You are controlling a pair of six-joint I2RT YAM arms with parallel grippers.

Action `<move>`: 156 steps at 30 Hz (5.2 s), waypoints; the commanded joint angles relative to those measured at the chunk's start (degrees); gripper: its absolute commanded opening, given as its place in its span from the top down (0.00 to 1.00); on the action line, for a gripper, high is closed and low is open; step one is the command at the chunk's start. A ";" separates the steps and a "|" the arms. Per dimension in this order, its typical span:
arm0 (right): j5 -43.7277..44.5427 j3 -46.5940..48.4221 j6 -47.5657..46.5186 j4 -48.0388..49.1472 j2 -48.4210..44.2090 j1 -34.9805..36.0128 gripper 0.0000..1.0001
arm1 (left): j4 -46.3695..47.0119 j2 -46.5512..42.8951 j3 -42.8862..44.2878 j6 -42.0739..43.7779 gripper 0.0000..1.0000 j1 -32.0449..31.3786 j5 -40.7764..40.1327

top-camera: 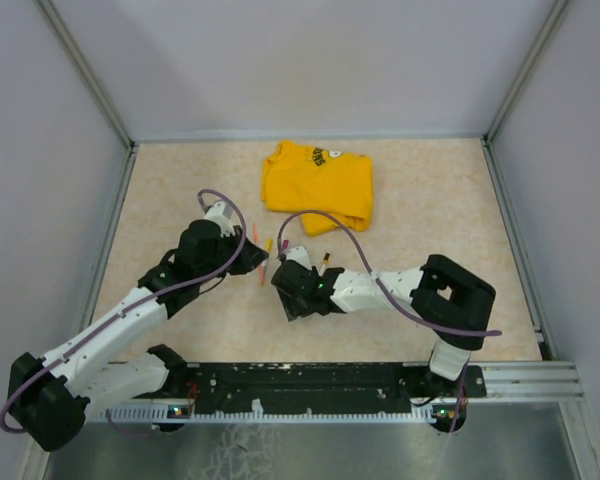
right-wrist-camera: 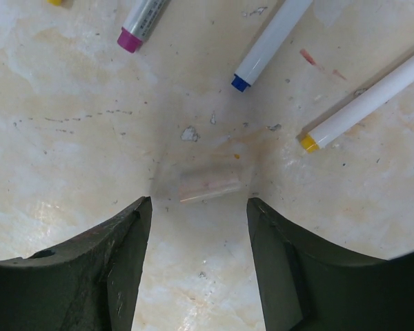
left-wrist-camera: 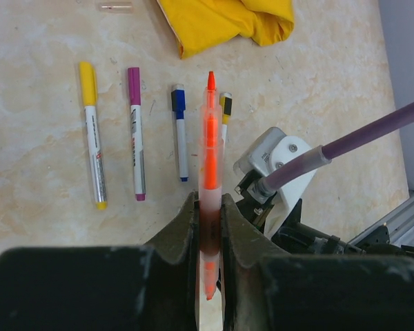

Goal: Insert the pens into the pen caps
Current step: Insert the pen cap onto the pen.

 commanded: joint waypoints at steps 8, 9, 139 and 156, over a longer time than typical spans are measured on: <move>2.39 0.09 6.59 1.11 2.07 -2.37 0.38 | -0.61 -0.94 1.58 1.34 1.00 0.43 -1.17; 2.25 0.28 7.11 0.99 2.33 -2.62 0.38 | -0.58 -0.95 1.55 1.30 1.00 0.43 -1.17; 3.63 -3.41 23.25 -19.16 -6.33 1.55 0.85 | -1.99 -3.21 0.59 4.36 1.00 0.43 -3.21; 3.77 -0.90 19.33 -21.34 0.12 1.29 0.79 | -2.51 -3.11 0.83 4.43 1.00 0.43 -3.37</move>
